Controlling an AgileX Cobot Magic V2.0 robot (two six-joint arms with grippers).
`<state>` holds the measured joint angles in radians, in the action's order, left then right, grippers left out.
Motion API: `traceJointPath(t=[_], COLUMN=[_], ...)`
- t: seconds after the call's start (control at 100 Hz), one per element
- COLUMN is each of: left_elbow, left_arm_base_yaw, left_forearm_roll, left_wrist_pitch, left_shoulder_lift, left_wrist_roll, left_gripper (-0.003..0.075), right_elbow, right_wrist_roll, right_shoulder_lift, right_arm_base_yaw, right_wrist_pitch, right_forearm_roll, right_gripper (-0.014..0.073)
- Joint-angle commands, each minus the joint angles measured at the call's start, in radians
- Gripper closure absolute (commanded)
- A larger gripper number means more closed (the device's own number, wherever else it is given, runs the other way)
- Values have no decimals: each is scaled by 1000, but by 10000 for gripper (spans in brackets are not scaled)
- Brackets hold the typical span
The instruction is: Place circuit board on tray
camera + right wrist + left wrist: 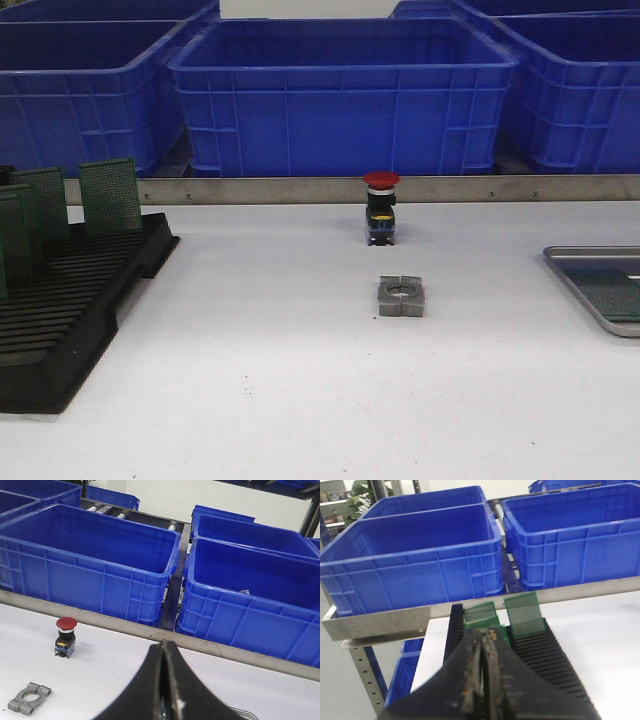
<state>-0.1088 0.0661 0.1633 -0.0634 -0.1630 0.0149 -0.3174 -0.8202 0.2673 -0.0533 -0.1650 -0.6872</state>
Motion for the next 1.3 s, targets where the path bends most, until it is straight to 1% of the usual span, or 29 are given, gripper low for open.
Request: traceJointPath(t=[0.0,0.22,0.27,0.36,1.29], left_elbow=[35,155,153,153,153], left_arm_base_yaw=[-9,-9,-9,-9,-9], left_forearm_roll=[4,4,4,25,10], left_wrist_pitch=[111,135,104,110,106], left_shoulder_lift=[52,168,189,199,199], left_wrist_roll=[-15,-15,-15,-15,-15], left_gripper=[739,739,738,739,739], right_elbow=[-26,-26,-26,-26,-26], right_wrist_roll=[-6,-6,-6,-6,-6], right_shoulder_lift=[6,6,6,6,6], right_arm_base_yaw=[-3,-3,-3,-3,-3], right_wrist_pitch=[70,70,70,70,66], right_forearm_roll=[-11,-11,-11,-11,-11], right_gripper=[663,663,663,663,663])
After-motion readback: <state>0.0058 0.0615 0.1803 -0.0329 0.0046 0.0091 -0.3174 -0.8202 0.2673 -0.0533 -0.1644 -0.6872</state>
